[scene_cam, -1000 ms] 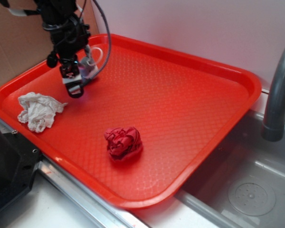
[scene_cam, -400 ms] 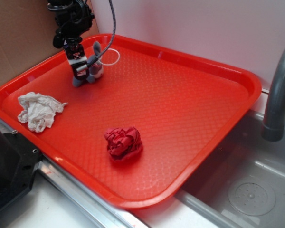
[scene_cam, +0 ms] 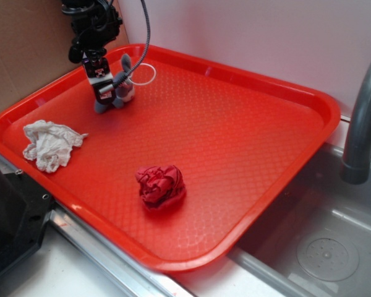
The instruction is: Grab the gray animal.
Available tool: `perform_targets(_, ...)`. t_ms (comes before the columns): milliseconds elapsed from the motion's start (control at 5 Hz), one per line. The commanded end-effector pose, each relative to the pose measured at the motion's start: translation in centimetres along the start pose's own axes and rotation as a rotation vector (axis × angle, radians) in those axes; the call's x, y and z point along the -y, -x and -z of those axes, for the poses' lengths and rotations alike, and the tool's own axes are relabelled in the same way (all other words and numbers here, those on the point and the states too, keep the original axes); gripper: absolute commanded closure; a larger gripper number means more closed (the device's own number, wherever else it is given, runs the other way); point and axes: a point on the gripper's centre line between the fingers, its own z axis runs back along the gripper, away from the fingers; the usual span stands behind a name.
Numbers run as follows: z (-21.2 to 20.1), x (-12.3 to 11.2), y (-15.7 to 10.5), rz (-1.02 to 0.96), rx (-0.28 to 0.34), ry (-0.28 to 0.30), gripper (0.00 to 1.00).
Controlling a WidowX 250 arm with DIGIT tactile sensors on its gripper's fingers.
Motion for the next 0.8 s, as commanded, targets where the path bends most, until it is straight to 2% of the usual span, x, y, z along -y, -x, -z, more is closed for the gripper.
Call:
perform_targets(0,2.3,2.4,-3.7,0.256,0.094,-0.066,0.0)
perform_targets(200,3.7,2.8,-4.6,0.322,0.065,-0.015,0.0)
perform_targets(400,4.4,1.8,-5.0,0.273,0.018,0.021,1.0)
perform_targets(600,2.0,0.8,-4.5,0.163,0.008,0.031,1.0)
